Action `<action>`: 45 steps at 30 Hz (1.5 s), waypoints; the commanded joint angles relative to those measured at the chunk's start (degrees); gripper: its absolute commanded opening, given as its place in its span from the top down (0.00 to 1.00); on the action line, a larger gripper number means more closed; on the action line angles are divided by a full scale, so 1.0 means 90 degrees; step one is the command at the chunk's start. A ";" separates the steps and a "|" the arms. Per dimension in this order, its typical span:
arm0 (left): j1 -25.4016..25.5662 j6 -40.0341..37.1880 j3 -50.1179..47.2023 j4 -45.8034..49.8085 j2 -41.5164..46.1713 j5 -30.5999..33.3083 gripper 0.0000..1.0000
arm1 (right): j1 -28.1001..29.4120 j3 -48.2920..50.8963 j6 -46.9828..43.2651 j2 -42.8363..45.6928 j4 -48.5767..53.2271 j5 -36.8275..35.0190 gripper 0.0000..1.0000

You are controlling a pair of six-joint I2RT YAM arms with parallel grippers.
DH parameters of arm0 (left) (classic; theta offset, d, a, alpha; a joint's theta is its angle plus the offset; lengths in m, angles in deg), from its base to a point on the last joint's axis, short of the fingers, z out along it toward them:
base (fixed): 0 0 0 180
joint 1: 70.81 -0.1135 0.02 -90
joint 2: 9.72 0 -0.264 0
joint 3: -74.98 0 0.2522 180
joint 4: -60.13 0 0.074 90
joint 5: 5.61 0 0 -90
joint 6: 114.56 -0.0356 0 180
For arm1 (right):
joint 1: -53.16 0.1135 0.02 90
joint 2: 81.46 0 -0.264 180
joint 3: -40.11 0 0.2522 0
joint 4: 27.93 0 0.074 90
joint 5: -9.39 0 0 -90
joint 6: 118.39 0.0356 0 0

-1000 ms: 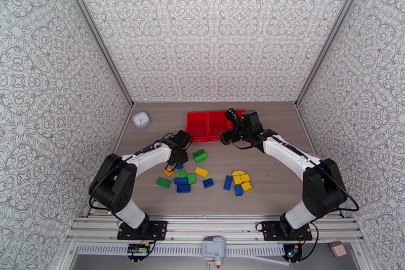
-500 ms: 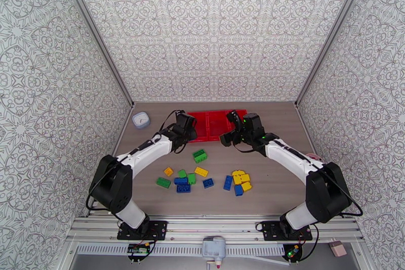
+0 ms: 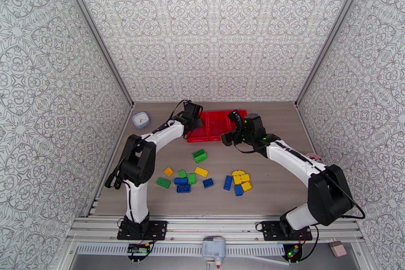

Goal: Sort the legos into containers by color

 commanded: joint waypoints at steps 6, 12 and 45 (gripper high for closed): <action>0.0061 -0.0439 -0.0466 -0.0365 0.0755 -0.0023 0.40 | 0.0053 0.0077 0.0692 0.0395 0.0728 -0.0796 0.00; 0.0167 -0.0838 -0.1527 -0.0679 0.1850 0.0092 0.24 | 0.0197 0.0260 0.0760 0.0604 0.0997 -0.0750 0.00; -0.1402 0.0351 -0.3539 0.0508 0.3725 -0.0742 0.03 | 0.2892 -0.1949 -0.1793 -0.3207 0.1913 -0.0136 0.18</action>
